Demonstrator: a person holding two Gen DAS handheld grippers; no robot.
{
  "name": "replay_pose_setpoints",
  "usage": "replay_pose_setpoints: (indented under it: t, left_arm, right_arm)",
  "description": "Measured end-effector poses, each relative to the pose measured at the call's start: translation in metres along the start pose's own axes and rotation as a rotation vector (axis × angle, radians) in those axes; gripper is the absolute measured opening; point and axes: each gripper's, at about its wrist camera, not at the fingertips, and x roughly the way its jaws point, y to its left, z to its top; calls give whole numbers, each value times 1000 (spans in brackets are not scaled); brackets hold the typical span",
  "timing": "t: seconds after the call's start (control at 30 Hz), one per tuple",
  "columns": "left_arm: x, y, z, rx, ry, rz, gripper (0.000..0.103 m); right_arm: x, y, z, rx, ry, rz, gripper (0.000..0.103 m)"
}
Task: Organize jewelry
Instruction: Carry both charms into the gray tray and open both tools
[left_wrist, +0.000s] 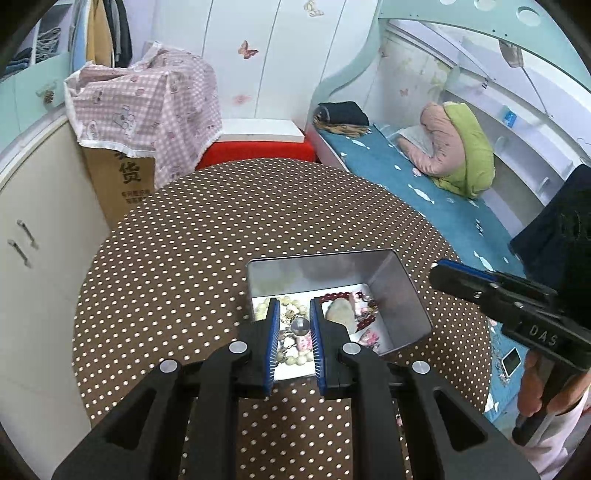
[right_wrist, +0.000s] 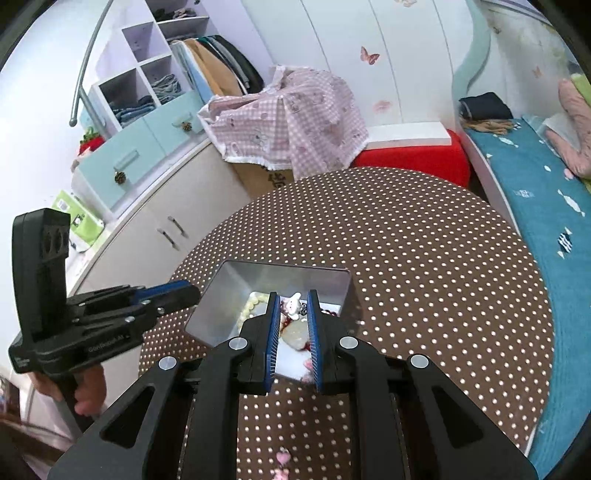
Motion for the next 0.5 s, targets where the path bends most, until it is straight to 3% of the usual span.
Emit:
replay_pose_setpoints:
  t: [0.33,0.4,0.43,0.47,0.5]
  left_arm:
    - [13,-1,-2,-8,18,4,16]
    - [12,2,-3,-12,15,9,16]
    - [11,4,-4,-14,16,10,17]
    - [10,4,-5,-17,14,12,26]
    - [9,6,-6,-21,10,15,31]
  right_arm:
    - [14,1,3,6,30,-1,19]
    - [13,-3,2,12,30,-21,34]
    - [11,-5,1,19,20,-42,51]
    - [9,-6,1,25,9,-55,59]
    - [7,-7,1,29,0,-61,59]
